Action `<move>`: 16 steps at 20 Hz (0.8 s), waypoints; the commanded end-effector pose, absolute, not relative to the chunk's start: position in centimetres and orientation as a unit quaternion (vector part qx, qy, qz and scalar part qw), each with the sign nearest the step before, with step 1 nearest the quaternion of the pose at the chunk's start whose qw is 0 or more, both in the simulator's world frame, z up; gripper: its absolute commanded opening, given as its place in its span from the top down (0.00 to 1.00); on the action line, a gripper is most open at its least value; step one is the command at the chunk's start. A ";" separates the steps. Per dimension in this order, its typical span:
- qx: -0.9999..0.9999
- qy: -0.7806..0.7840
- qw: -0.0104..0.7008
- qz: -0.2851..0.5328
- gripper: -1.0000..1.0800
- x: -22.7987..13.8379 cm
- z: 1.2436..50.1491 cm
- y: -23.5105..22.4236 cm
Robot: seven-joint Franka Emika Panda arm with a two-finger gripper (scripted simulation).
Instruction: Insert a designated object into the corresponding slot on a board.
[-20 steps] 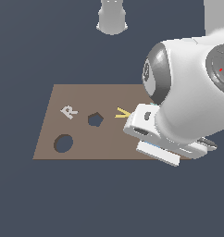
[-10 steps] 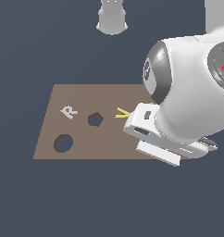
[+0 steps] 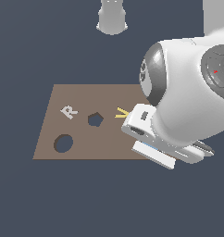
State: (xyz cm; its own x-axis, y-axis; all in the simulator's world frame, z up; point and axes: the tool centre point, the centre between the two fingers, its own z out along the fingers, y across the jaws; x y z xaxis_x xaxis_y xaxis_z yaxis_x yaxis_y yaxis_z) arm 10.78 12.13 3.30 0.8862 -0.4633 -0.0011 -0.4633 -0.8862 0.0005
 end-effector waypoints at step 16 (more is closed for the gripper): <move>0.868 -0.496 0.000 0.000 1.00 12.4 3.6 5.4</move>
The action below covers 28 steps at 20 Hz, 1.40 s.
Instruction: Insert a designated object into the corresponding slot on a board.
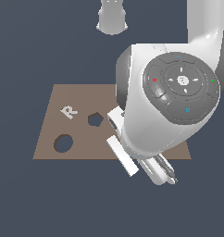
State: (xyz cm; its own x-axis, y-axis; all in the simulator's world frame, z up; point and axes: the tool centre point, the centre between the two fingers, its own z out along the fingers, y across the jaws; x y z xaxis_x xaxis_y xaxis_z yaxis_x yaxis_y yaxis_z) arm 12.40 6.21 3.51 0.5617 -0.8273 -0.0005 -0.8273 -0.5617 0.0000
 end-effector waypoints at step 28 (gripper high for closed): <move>-0.451 0.893 0.001 0.000 1.00 3.9 4.0 -5.8</move>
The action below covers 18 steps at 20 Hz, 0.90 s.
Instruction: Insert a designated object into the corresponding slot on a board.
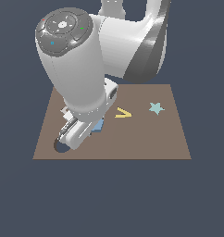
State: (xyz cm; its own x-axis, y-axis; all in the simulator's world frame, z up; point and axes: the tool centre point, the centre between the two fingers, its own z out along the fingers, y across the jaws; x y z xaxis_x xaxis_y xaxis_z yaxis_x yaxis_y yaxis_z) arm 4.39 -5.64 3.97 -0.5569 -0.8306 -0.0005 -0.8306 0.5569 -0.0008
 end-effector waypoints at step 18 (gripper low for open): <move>-0.372 0.928 0.001 0.000 1.00 1.7 4.0 -6.1</move>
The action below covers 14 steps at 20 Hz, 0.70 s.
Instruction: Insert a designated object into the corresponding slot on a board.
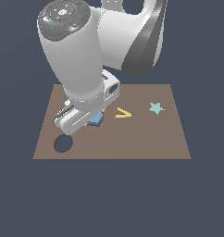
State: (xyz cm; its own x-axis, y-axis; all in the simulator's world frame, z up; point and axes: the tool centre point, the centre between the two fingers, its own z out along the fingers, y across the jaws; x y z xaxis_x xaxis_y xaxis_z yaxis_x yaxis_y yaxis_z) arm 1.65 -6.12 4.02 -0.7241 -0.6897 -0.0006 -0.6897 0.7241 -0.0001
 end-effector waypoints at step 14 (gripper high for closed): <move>-0.372 0.928 0.000 0.000 0.04 1.7 3.0 -6.1</move>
State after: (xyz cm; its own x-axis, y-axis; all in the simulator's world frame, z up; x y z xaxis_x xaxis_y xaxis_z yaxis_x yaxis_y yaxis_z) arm 1.66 -6.11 3.04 -0.7235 -0.6903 -0.0010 -0.6903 0.7235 0.0007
